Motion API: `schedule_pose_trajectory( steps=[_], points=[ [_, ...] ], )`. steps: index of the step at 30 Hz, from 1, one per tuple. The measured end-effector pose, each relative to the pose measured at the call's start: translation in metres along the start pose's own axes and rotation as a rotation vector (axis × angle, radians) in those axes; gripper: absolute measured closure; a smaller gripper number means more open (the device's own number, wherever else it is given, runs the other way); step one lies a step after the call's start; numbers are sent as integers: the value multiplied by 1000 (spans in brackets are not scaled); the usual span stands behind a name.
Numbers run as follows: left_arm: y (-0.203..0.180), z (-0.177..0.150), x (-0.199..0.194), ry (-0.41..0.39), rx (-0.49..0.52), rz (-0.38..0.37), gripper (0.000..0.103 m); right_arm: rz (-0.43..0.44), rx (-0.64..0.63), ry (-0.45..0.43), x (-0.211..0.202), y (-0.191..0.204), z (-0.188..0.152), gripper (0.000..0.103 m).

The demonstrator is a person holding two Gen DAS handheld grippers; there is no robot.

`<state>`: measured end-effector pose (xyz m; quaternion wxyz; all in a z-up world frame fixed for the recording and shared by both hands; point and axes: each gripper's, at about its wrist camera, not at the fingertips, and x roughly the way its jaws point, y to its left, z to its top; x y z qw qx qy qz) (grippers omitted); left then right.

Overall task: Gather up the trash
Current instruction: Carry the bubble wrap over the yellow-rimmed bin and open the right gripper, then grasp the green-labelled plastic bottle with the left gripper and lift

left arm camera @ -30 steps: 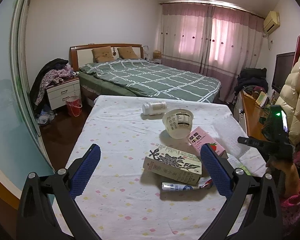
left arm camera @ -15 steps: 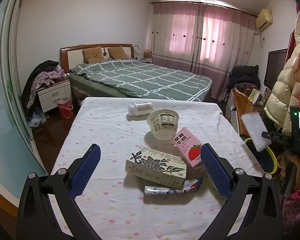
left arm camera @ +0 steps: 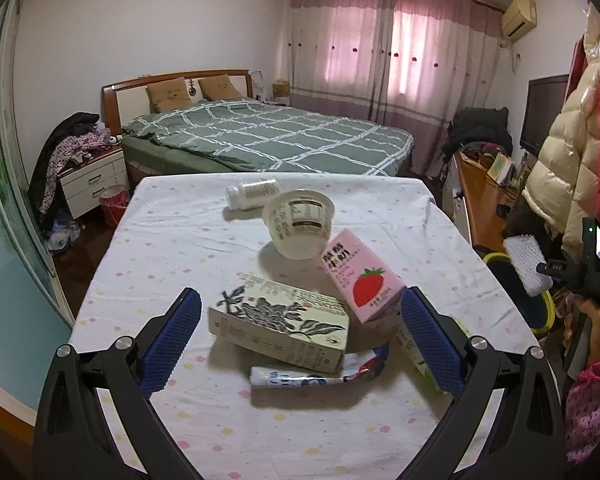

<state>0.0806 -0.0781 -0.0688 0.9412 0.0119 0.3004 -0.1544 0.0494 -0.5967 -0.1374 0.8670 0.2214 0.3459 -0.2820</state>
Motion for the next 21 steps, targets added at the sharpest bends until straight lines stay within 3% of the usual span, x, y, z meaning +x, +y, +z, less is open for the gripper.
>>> schedule_pose_trajectory(
  steps=[9,21],
  points=[
    [-12,-1,5,17,34,-12,5,22,25,-23,-14,-12,-3,72],
    [-29,-14,21,84,82,-91,5,108,-28,-75,-53,25,-13,69]
  ],
)
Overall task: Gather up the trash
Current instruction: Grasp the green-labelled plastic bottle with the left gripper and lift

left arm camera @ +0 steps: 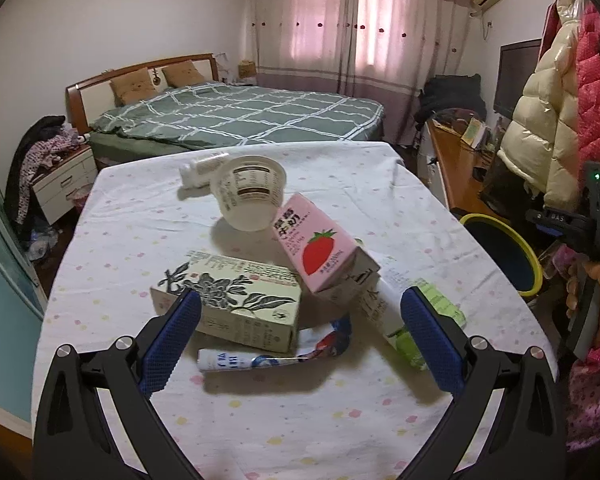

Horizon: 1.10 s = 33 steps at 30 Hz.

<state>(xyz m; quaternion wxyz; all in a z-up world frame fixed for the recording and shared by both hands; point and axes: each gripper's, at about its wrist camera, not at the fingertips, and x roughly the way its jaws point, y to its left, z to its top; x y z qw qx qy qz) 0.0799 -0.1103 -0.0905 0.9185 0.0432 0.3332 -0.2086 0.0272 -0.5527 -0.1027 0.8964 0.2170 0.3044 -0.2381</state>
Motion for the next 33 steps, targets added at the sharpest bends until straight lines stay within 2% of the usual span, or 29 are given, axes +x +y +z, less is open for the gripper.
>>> schedule_pose_trajectory(
  steps=[4,10,14,20,22,23,25,28,33],
  points=[
    [-5,-3,0,15,-21,-59,6,36,-31,-1,-7,18,-3,69],
    [-45,-13,4,36,34,-123,12,70,-90,-1,-16,42,-10,68],
    [-83,-21,18,57,75,-114,12,87,-95,-10,-22,40,-10,67],
    [-111,-28,43,71,86,-6,14,111,-69,-10,-24,21,-14,66],
    [-113,-30,51,87,78,16,26,128,-64,-5,-22,16,-16,66],
    [-114,-30,55,102,74,21,27,135,-62,-2,-21,15,-18,65],
    [-110,-32,63,145,63,26,35,153,-56,6,-17,12,-20,65],
    [-100,-37,59,172,66,32,36,171,-45,15,-14,7,-22,65],
    [-86,-37,50,145,32,13,36,184,-18,19,-11,-4,-24,65]
  ],
)
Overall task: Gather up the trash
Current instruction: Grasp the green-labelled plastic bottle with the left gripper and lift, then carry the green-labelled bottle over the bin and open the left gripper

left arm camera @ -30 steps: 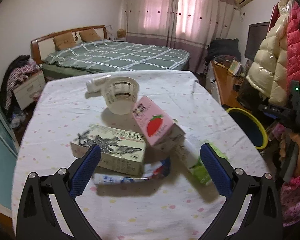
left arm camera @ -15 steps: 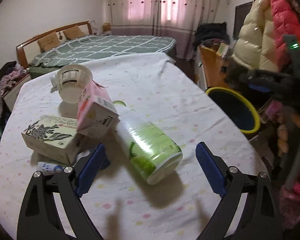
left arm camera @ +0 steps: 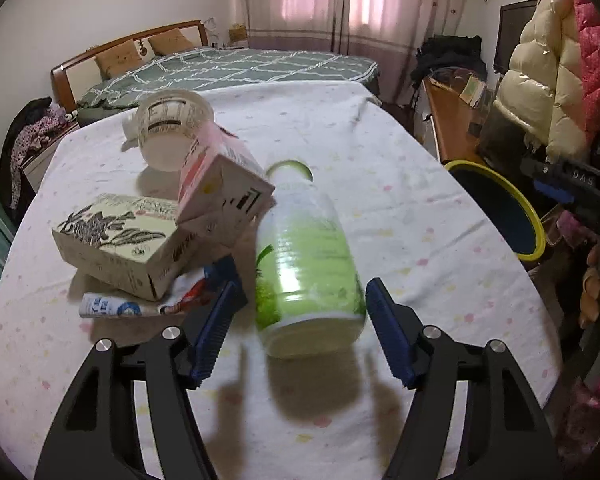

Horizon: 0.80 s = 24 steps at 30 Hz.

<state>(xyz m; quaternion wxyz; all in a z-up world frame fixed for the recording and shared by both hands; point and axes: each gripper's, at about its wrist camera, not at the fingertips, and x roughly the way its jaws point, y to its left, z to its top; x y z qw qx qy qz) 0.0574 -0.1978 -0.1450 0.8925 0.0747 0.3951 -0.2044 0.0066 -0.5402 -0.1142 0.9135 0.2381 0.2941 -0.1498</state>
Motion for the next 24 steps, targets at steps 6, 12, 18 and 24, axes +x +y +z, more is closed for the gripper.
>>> schedule_pose_trajectory(
  steps=[6,12,18,24],
  points=[
    [-9,1,14,17,36,-12,38,-8,-9,-13,-6,1,2,65],
    [0,3,9,-9,32,2,49,-18,-9,-27,-8,1,5,65],
    [5,14,-22,-90,60,-25,50,-18,-18,-18,-5,3,4,65],
    [4,40,-36,-120,78,-69,51,-17,-13,-8,-1,1,4,65]
  ],
)
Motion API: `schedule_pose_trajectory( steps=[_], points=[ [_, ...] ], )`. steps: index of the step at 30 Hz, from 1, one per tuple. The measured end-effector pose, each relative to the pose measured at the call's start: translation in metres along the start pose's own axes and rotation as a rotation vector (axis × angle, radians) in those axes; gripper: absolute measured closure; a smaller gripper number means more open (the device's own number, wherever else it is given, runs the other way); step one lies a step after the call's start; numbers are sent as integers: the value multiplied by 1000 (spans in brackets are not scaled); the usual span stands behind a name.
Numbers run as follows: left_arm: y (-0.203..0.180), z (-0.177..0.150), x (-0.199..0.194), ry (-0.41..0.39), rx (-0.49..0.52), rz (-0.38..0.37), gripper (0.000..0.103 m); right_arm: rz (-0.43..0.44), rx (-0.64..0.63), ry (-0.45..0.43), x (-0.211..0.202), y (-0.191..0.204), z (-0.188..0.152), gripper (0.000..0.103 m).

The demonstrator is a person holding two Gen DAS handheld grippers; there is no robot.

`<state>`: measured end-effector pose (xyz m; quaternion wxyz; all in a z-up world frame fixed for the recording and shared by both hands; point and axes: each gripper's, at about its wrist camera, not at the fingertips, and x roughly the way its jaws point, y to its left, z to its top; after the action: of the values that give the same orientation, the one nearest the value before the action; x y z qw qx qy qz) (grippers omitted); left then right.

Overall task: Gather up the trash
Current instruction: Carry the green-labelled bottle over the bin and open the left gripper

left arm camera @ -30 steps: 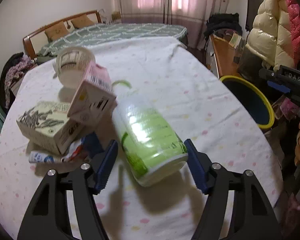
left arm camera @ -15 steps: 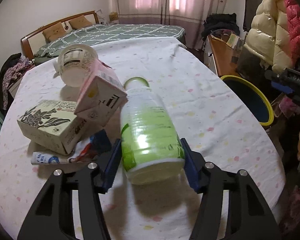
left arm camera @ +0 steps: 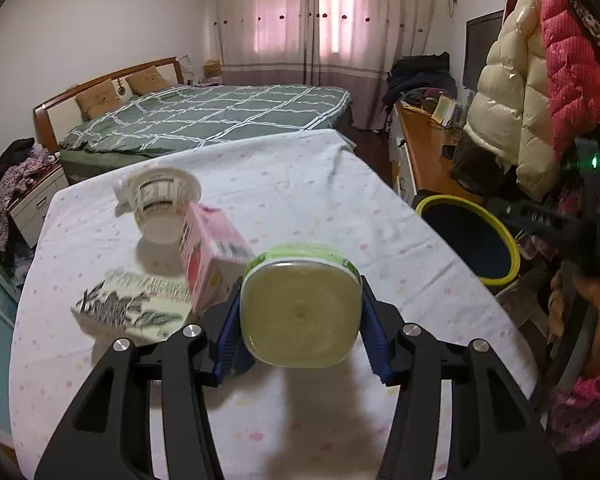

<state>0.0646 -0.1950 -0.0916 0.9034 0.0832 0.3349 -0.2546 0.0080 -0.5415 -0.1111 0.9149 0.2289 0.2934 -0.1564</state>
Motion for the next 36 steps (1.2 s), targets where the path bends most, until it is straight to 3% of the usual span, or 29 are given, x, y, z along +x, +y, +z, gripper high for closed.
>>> schedule_pose_trajectory(
  steps=[14,25,36],
  points=[
    [-30,62,30,-47,47,-57,52,-38,38,-17,-3,-26,4,65],
    [-64,88,44,-52,90,-104,52,-55,73,-17,-2,-49,4,65],
    [-119,124,61,-70,145,-221,52,-89,105,-17,-3,-71,5,65]
  ],
)
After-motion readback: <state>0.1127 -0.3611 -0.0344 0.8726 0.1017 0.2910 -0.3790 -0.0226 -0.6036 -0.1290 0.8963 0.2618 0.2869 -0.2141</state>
